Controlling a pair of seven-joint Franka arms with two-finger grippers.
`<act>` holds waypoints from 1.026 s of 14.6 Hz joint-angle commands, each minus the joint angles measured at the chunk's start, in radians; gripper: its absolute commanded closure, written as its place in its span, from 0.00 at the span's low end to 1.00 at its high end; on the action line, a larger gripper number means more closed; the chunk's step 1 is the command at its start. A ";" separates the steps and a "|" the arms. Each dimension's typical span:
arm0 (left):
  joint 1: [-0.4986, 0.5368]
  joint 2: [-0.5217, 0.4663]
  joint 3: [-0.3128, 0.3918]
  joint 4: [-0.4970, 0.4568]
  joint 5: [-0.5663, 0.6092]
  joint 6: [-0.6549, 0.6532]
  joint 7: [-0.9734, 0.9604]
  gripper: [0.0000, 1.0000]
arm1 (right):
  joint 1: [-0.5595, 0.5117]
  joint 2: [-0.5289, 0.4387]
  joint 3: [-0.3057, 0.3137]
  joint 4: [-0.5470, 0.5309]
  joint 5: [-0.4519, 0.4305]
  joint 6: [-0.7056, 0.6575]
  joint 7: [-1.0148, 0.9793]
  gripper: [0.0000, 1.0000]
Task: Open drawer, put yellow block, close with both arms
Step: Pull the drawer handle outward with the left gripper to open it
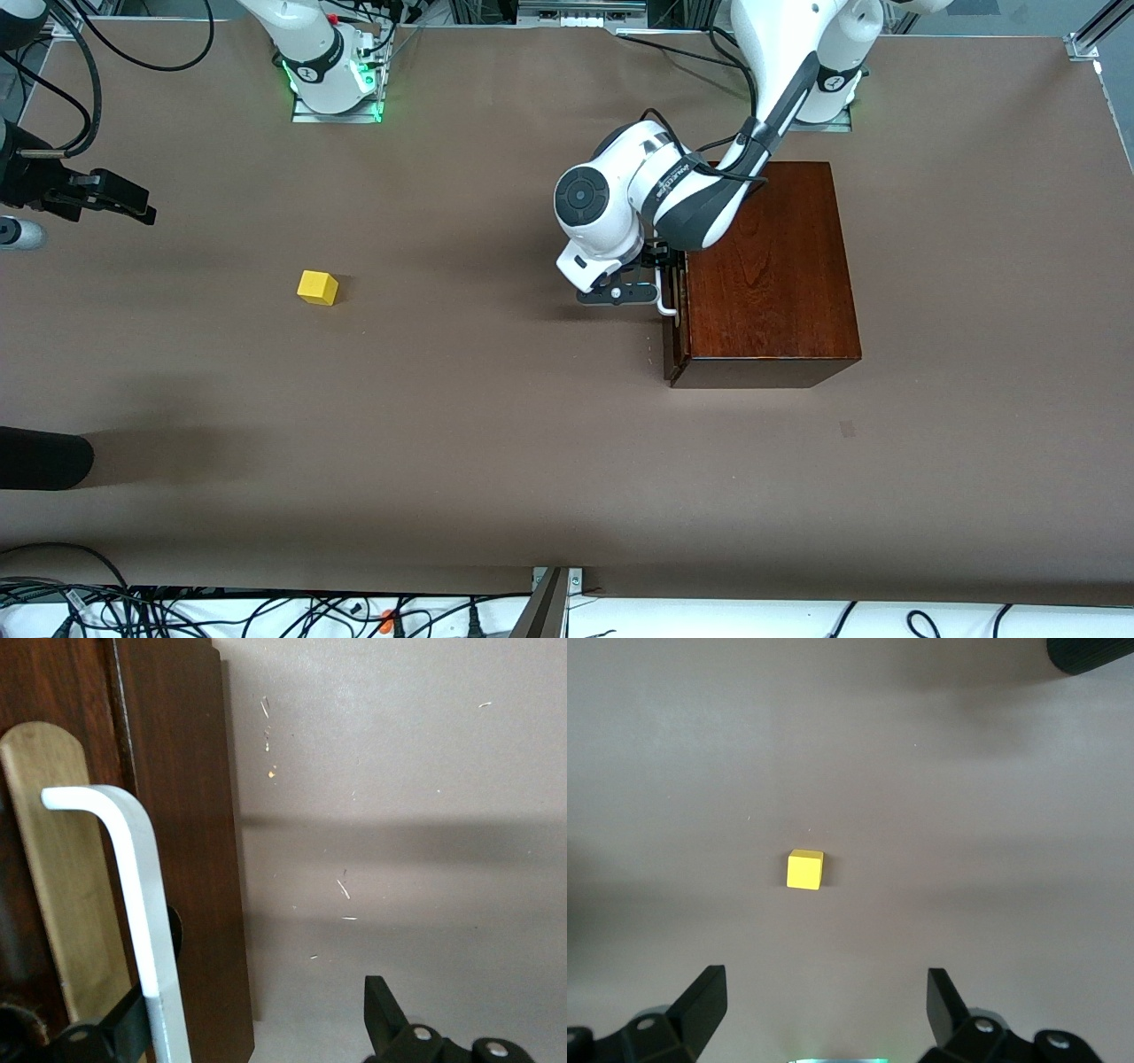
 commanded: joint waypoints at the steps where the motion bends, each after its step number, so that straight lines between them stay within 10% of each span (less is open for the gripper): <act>1: -0.037 0.002 0.006 0.004 0.024 0.037 -0.054 0.00 | -0.009 -0.001 0.009 0.006 0.004 -0.001 0.006 0.00; 15: -0.081 0.022 0.004 0.012 -0.054 0.280 -0.077 0.00 | -0.009 -0.001 0.010 0.006 0.004 -0.001 0.004 0.00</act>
